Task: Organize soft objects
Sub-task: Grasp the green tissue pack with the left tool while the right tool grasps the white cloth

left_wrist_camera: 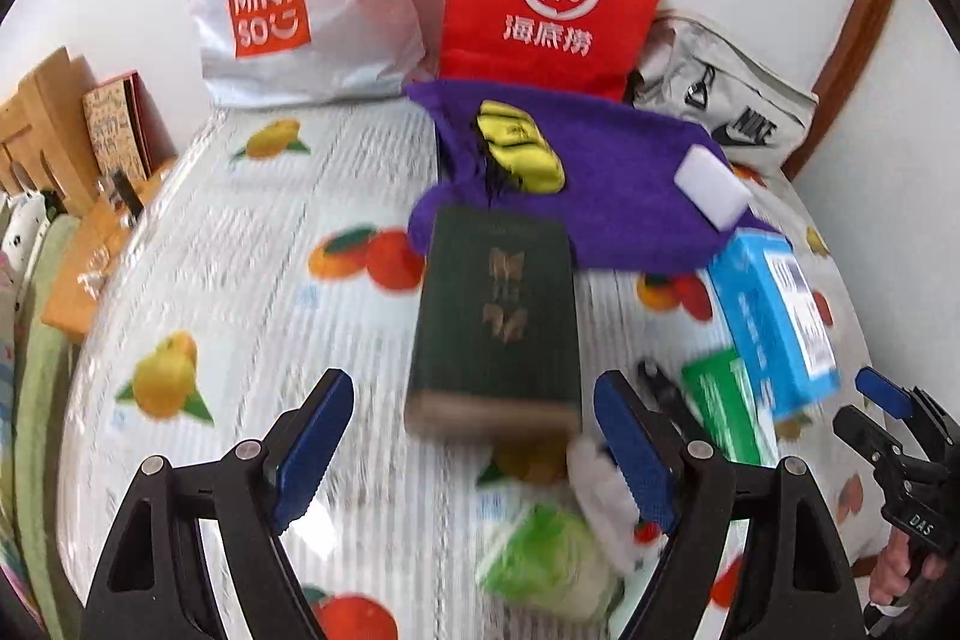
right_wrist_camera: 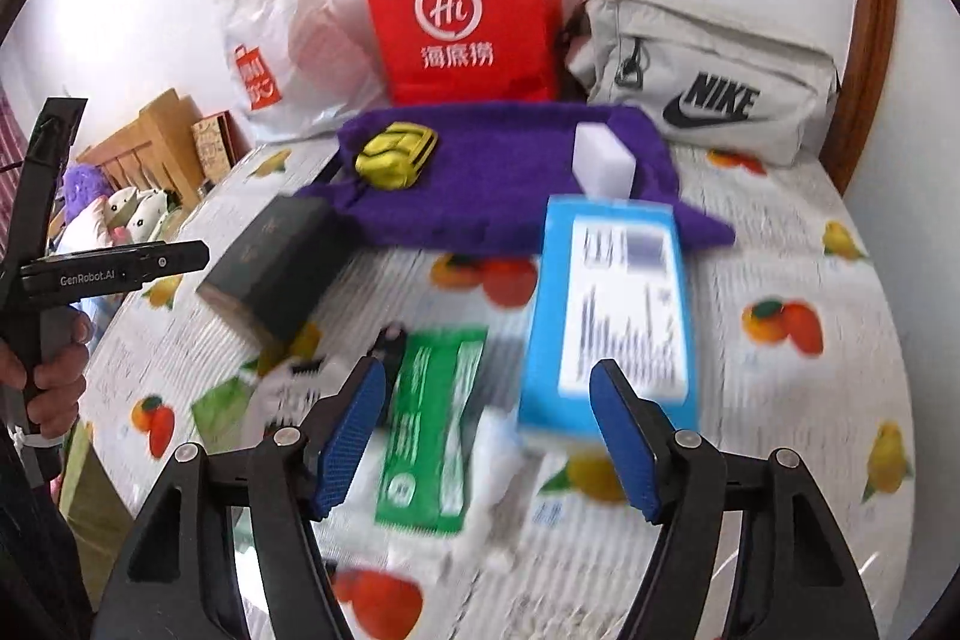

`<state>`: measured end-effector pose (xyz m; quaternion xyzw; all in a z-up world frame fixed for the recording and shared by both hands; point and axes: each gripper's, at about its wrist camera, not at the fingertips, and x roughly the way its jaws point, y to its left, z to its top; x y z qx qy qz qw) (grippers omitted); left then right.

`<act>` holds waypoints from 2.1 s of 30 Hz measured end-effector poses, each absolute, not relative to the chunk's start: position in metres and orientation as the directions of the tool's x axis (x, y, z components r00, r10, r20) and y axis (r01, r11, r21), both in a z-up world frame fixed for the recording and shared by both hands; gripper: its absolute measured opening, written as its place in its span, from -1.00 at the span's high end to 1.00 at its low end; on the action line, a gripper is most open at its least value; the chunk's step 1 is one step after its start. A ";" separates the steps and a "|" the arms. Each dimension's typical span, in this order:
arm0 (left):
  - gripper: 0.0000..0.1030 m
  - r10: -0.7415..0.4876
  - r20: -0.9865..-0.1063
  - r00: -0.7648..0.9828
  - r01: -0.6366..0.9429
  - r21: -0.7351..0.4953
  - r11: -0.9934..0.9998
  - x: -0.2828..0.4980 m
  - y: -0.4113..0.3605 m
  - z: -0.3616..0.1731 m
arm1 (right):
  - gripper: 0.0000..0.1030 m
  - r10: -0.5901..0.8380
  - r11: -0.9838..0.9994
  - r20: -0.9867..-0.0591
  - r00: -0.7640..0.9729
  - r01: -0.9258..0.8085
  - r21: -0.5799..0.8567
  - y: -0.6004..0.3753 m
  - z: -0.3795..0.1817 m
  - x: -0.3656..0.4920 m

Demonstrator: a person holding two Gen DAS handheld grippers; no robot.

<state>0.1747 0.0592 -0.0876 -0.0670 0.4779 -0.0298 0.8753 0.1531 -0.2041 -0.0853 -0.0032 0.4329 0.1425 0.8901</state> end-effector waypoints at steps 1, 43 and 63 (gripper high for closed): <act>-0.58 -0.119 -0.836 0.536 -0.008 -0.146 0.989 0.170 0.060 -0.091 | -0.36 0.246 0.961 -0.773 0.585 -0.252 0.116 -0.204 -0.087 0.149; -0.61 -0.147 -0.863 0.483 0.280 -0.007 0.960 0.109 0.004 -0.167 | -0.36 0.173 0.983 -0.823 0.541 -0.140 0.115 -0.219 -0.140 0.110; -0.50 -0.050 -0.843 0.536 0.127 0.021 0.992 0.111 0.041 -0.169 | 0.16 0.187 0.965 -0.841 0.507 -0.255 0.061 -0.200 -0.164 0.118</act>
